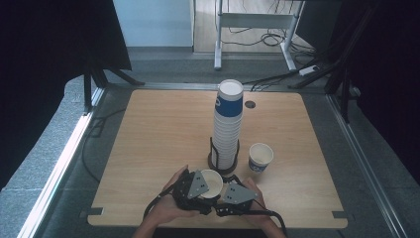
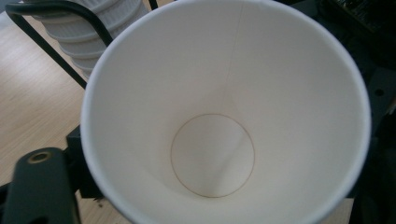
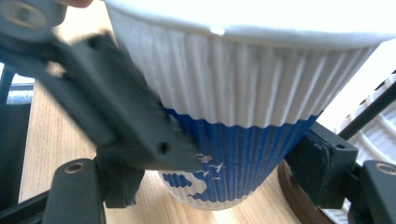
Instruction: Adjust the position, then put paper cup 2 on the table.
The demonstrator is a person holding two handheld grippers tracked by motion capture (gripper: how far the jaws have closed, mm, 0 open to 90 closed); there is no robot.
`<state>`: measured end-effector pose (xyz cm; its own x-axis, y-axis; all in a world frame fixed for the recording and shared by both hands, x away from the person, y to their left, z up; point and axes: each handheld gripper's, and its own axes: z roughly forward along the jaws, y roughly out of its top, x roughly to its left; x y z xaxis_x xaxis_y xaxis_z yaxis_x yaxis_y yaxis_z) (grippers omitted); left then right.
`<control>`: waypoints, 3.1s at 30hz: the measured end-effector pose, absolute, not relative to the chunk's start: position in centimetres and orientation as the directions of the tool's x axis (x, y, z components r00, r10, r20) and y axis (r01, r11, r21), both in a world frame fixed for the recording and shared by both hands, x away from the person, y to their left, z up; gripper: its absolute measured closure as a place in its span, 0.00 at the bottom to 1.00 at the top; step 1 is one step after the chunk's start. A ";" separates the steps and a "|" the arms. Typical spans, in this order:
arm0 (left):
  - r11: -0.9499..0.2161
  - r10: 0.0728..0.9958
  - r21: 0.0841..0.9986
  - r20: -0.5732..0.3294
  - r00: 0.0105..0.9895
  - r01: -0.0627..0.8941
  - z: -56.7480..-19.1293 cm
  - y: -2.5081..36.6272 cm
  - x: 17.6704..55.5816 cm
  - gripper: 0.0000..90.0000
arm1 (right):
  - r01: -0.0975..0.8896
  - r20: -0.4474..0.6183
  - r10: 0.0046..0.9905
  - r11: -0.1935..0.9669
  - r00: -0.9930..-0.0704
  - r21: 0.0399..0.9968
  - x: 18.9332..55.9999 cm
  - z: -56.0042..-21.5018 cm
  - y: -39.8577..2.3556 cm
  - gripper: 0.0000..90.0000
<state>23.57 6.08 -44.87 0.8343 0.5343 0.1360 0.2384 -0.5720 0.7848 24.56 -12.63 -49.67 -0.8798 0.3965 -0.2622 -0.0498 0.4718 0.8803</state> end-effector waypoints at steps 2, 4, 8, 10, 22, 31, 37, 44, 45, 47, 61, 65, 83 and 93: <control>-0.558 0.542 0.795 0.133 0.830 0.237 -44.8 6.1 23.5 0.15 | -0.042 -0.251 0.406 0.457 -0.879 0.888 24.6 -49.6 -12.8 0.30; -0.538 0.555 0.805 0.115 0.824 0.250 -44.6 6.2 23.5 0.15 | -0.035 -0.242 0.417 0.445 -0.876 0.895 24.8 -49.5 -13.1 0.30; -0.520 0.566 0.816 0.108 0.817 0.253 -44.3 6.6 23.5 0.11 | -0.023 -0.232 0.435 0.433 -0.870 0.901 24.9 -49.4 -13.4 0.30; -0.503 0.573 0.826 0.099 0.813 0.254 -44.2 6.9 23.4 0.11 | -0.020 -0.228 0.441 0.428 -0.868 0.904 24.9 -49.4 -13.6 0.30; -0.442 0.575 0.859 0.052 0.817 0.257 -43.6 7.8 23.2 0.16 | -0.014 -0.226 0.471 0.412 -0.853 0.911 25.1 -49.0 -14.3 0.30; -0.381 0.591 0.891 0.028 0.806 0.249 -43.5 8.5 23.3 0.16 | -0.006 -0.217 0.497 0.391 -0.840 0.920 25.3 -48.6 -15.1 0.30; -0.357 0.609 0.899 0.018 0.793 0.254 -43.6 8.9 23.4 0.16 | -0.008 -0.221 0.506 0.389 -0.834 0.921 25.4 -48.5 -15.4 0.30; -0.328 0.626 0.907 0.000 0.780 0.264 -43.6 9.4 23.6 0.17 | -0.009 -0.226 0.519 0.388 -0.824 0.922 25.5 -48.3 -15.7 0.30; -0.324 0.627 0.908 -0.003 0.779 0.265 -43.6 9.4 23.6 0.17 | -0.004 -0.225 0.524 0.390 -0.822 0.921 25.5 -48.2 -15.8 0.30; -0.315 0.629 0.911 -0.010 0.777 0.267 -43.6 9.6 23.7 0.17 | 0.004 -0.223 0.533 0.390 -0.816 0.921 25.6 -48.2 -15.9 0.30; -0.308 0.665 0.902 -0.024 0.747 0.302 -44.0 10.3 24.2 0.17 | -0.003 -0.220 0.566 0.359 -0.795 0.933 25.7 -47.3 -17.1 0.30; -0.313 0.661 0.902 -0.019 0.750 0.299 -44.2 10.3 24.2 0.17 | -0.001 -0.216 0.572 0.352 -0.791 0.936 25.7 -47.1 -17.4 0.30; -0.339 0.653 0.894 -0.001 0.758 0.293 -44.5 10.1 24.1 0.17 | -0.015 -0.211 0.635 0.299 -0.743 0.954 25.9 -45.3 -20.3 0.30; -0.341 0.654 0.892 -0.002 0.757 0.297 -44.6 10.1 24.1 0.17 | -0.021 -0.204 0.680 0.267 -0.704 0.964 26.0 -44.3 -22.3 0.30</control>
